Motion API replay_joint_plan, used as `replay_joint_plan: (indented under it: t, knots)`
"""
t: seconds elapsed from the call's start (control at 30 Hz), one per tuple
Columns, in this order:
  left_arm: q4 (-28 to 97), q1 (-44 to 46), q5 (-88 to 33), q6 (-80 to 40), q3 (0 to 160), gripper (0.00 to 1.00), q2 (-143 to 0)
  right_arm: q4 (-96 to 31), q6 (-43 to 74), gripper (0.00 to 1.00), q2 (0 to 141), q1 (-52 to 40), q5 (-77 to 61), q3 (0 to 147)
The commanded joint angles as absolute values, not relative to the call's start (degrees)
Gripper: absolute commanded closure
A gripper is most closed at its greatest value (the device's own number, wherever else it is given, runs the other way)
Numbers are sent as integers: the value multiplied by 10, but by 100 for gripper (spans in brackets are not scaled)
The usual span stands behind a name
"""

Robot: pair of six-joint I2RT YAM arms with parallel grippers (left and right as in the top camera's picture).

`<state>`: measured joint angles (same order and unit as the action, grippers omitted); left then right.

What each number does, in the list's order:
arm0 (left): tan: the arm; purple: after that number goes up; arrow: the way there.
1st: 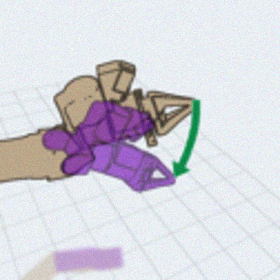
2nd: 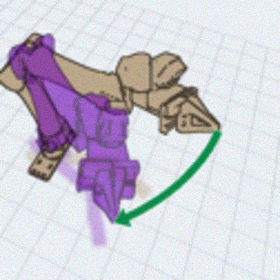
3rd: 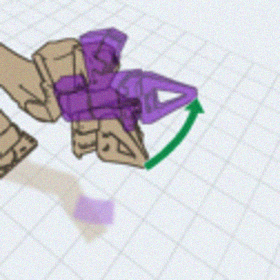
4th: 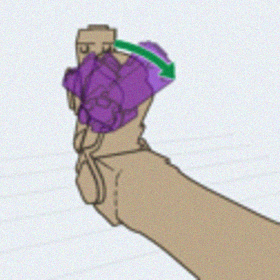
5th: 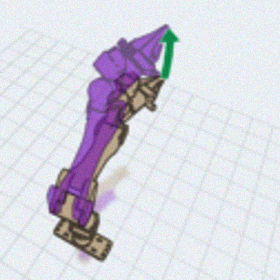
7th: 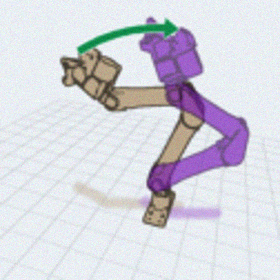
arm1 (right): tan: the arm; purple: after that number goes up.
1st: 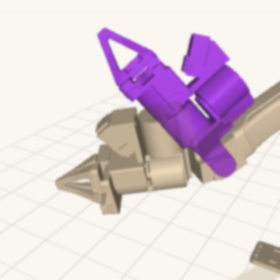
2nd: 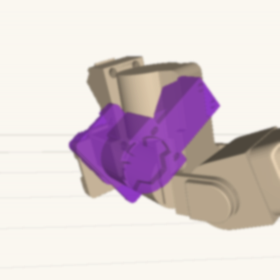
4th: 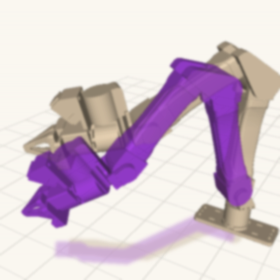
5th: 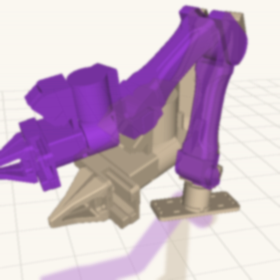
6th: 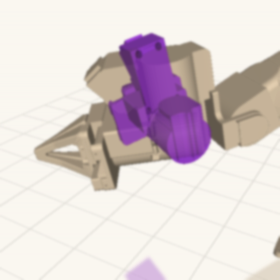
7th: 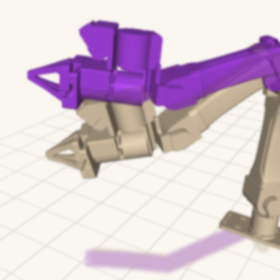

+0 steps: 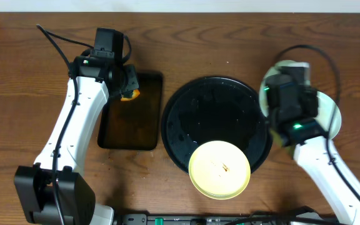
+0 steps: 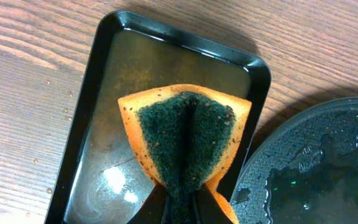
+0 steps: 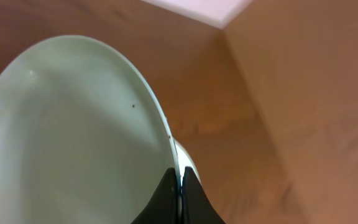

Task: Clean dirty plates on tray and stack at the side
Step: 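Lift the second pale green plate with the right gripper and stack it on the first, then grip the yellow plate rim with the right gripper and pull it to tray center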

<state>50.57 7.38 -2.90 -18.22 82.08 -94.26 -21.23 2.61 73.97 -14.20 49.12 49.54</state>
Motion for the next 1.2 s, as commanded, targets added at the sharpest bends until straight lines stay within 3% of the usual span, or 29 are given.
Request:
replay_joint_plan:
  t: [0.0,0.2,0.4,0.47,0.57,0.77,0.93,1.0,1.03,1.17]
  knots:
    - [505,71,-28,-185,818,91,-929,-231,138,99,738,-62,399,503]
    - [505,71,-28,-185,818,91,-929,-272,207,99,746,71,326,503]
    - [505,71,-28,-185,818,91,-929,-272,218,99,771,139,270,502]
    - [505,71,-28,-185,818,91,-929,-262,218,92,779,147,250,502]
    - [505,71,-28,-185,818,91,-929,-254,213,77,779,148,217,502]
    - [505,71,-28,-185,818,91,-929,-275,150,71,767,129,10,502]
    - [505,71,-28,-185,818,91,-929,-386,138,67,766,87,-178,502]
    - [505,71,-28,-185,818,91,-929,-438,138,66,766,66,-211,502]
    - [505,71,-28,-185,818,91,-929,-463,138,60,766,53,-218,502]
    - [505,71,-28,-185,818,91,-929,-550,136,60,766,1,-217,498]
